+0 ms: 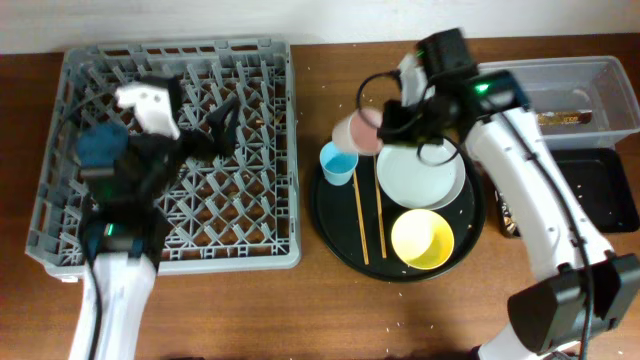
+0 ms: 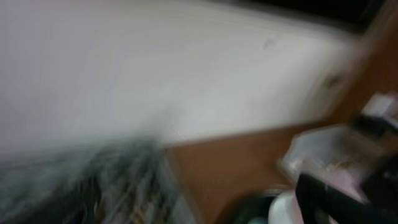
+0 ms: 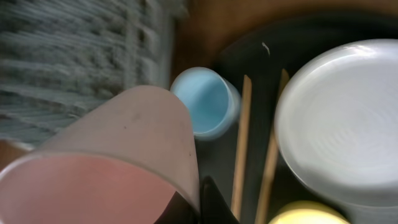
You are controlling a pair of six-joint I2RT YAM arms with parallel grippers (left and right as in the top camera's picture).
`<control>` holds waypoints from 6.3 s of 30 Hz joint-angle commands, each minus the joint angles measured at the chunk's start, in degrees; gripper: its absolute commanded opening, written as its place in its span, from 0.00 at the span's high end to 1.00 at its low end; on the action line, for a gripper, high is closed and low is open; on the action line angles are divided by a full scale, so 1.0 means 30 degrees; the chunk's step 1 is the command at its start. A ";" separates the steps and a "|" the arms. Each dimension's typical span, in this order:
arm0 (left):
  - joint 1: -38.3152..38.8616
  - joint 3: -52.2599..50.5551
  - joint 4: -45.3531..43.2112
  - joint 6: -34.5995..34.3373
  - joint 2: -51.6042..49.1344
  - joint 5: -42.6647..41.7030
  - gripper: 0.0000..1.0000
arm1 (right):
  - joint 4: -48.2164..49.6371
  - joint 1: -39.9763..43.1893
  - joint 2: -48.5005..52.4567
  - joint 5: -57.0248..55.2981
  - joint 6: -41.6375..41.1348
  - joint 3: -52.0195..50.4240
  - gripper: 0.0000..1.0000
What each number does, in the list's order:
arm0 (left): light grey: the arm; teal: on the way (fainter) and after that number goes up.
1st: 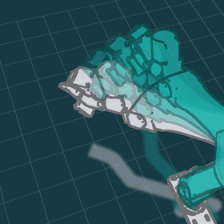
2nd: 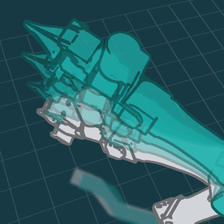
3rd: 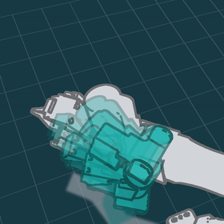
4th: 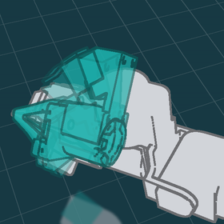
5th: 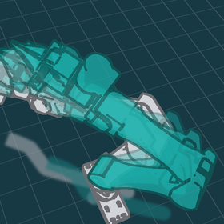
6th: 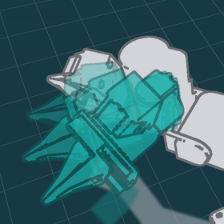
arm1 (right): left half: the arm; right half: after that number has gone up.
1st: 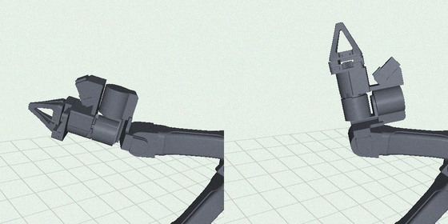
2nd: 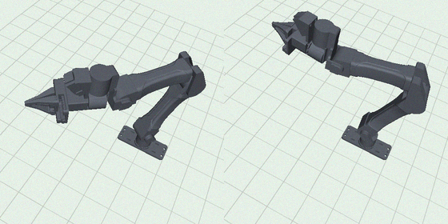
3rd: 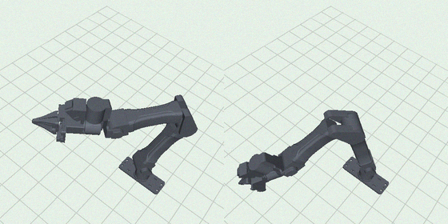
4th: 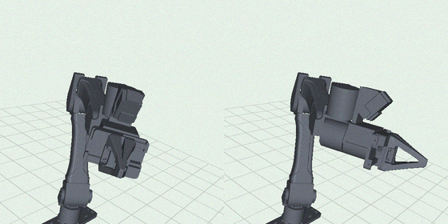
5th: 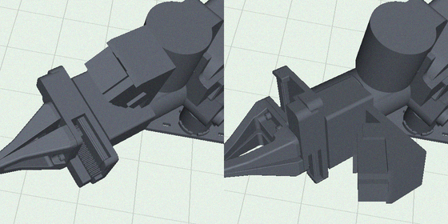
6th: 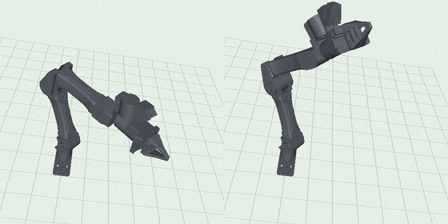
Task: Sort waste into correct bins and load items into the dishwasher rack
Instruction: 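Hand the pink cup to the left gripper and place it in the rack, then pass the blue cup from right to left gripper, place it in the rack, then grasp the yellow bowl with the left gripper and place it in the rack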
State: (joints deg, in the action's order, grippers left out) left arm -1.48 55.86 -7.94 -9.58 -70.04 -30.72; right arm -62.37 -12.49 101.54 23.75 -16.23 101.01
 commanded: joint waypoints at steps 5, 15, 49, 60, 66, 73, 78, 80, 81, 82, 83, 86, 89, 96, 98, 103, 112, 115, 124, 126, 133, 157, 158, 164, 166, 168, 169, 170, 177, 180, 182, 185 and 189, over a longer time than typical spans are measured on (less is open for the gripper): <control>0.2040 0.0488 -0.8058 -2.1988 -0.6244 -1.0841 0.01 | 0.2091 0.2965 -0.0182 0.9748 0.2208 0.0474 0.96; 0.2113 0.0488 -0.7249 -2.5361 -0.6244 -1.2757 0.01 | 0.5464 -0.0772 0.3483 1.6546 0.2288 0.0262 0.96; 0.5187 1.2058 2.3591 -0.4772 -0.7264 1.0491 0.62 | -0.1865 0.3016 0.3169 0.2288 0.4350 0.0277 0.26; 0.7723 1.2043 2.5376 -0.4779 -1.4987 1.1839 0.19 | -0.1821 0.2375 0.3169 0.2047 0.4328 0.0262 0.22; 0.6936 1.8382 2.7795 -0.4779 -1.3515 1.2182 0.16 | -0.0321 0.0882 0.3985 0.1836 0.3534 0.0262 0.22; 0.5275 2.0975 2.6731 -0.6069 -1.2735 1.2043 0.20 | 0.1246 -0.1472 0.7104 -0.2084 0.1574 0.0262 0.62; 0.5253 2.0975 2.6593 -0.6054 -1.2750 1.0484 0.21 | 0.0612 -0.0634 0.6535 0.0823 0.1537 0.1195 0.96; 0.4575 2.0968 2.6367 -0.5297 -1.2750 0.5763 0.14 | 0.1064 0.1202 0.4211 0.6929 0.2594 0.1377 0.96; 0.4124 2.0946 2.6083 -0.4517 -1.2750 0.3293 0.08 | 0.1479 0.1778 0.3745 0.8779 0.2769 0.1377 0.96; 0.3475 2.0742 2.5638 -0.4189 -1.2757 -0.0015 0.01 | 0.2404 0.2404 0.3628 1.0477 0.2754 0.1377 0.96; 0.3155 2.0662 2.5390 -0.4182 -1.2830 -0.1406 0.01 | 0.3293 0.2616 0.3781 1.1285 0.2514 0.1370 0.96; 0.2091 2.0422 2.3307 -0.1734 -1.3573 -1.1438 0.01 | 0.7366 0.2273 0.4029 1.4593 0.0612 0.1370 0.96; 0.2113 2.0422 2.3168 -0.0321 -1.4936 -1.5380 0.01 | 1.0717 0.2033 0.4029 1.6320 -0.1515 0.1370 0.96; 0.2346 2.0414 2.1864 -0.0335 -1.5883 -1.7901 0.01 | 1.2072 0.0831 0.4087 1.6262 -0.2266 0.1348 0.96; 0.2346 2.0414 2.1653 -0.0328 -1.5883 -1.8710 0.01 | 1.2320 0.0022 0.4116 1.5803 -0.2266 0.1348 0.96; 0.2353 2.0414 2.1682 -0.0328 -1.5883 -1.8855 0.11 | 1.2444 -0.0328 0.4138 1.5176 -0.2280 0.1341 0.96; 0.2310 2.0414 2.1740 -0.0342 -1.5883 -1.7493 0.68 | 1.2189 0.0670 0.4138 1.3406 -0.2266 0.1341 0.24; 0.2237 2.0538 2.2993 -0.1071 -1.5861 -0.8728 0.69 | 0.8262 0.2688 0.4138 1.2648 -0.0364 0.1341 0.18; 0.5821 2.1646 2.9784 -0.2390 -1.6429 1.2043 0.68 | -0.1100 0.3388 0.4138 0.1275 0.3359 0.1341 0.18; 0.6251 2.1646 2.9259 -0.2441 -1.7879 1.2138 0.68 | -0.1173 0.3388 0.4138 0.1260 0.3359 0.1341 0.18; 0.6368 2.1748 2.7008 -0.2521 -2.0968 1.1868 0.17 | -0.1435 0.3388 0.4131 0.1064 0.3483 0.1348 0.20; 1.4681 3.1044 3.3973 0.3344 -2.5390 0.2441 0.38 | -0.5574 0.9136 -0.0903 -0.1727 0.3410 0.4262 0.28; 1.4957 3.1037 3.4556 0.4473 -2.5398 0.2310 0.38 | -0.5581 0.9136 -0.0903 -0.1719 0.3410 0.4262 0.28; 1.6640 2.9449 3.2152 -0.0168 -2.5441 0.8371 0.40 | -0.5654 0.9020 -0.0903 -0.1727 0.3410 0.4262 0.28; 1.7034 2.8807 3.1430 -0.0168 -2.5441 0.9056 0.48 | -0.5654 0.8903 -0.0896 -0.1734 0.3417 0.4262 0.28; 1.7070 2.8545 3.1008 -0.0168 -2.5441 0.9034 0.63 | -0.5654 0.8903 -0.0896 -0.1734 0.3417 0.4262 0.28; 1.7070 2.8436 3.1008 -0.0321 -2.5441 0.9027 0.76 | -0.5654 0.8903 -0.0903 -0.1734 0.3417 0.4262 0.28; 1.7070 2.8297 3.1000 -0.0379 -2.5441 0.8925 0.83 | -0.5646 0.8903 -0.0896 -0.1734 0.3417 0.4262 0.28; 1.7209 2.8144 3.0796 -0.0364 -2.5441 0.8553 0.99 | -0.5632 0.8903 -0.0896 -0.1741 0.3417 0.4262 0.28; 1.5759 2.9354 3.1867 -0.0364 -2.4298 0.9092 0.99 | -0.5639 0.8903 -0.0896 -0.2149 0.3410 0.4262 0.28; 1.3537 3.1226 3.2130 -0.0364 -2.1959 1.2029 0.99 | -0.5639 0.8903 -0.0896 -0.2149 0.3410 0.4262 0.27; 1.0979 3.1416 3.0592 -0.0379 -2.0480 2.0327 0.99 | -0.5632 0.8903 -0.0903 -0.2142 0.3410 0.4262 0.16; 0.9049 3.0862 2.6512 -0.0517 -2.0801 2.6104 0.99 | -0.5639 0.8903 -0.0896 -0.2142 0.3410 0.4262 0.02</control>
State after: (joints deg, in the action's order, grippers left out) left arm 27.31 149.40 76.75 -10.39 -131.00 35.70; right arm -79.31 14.59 98.74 17.78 -5.91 113.45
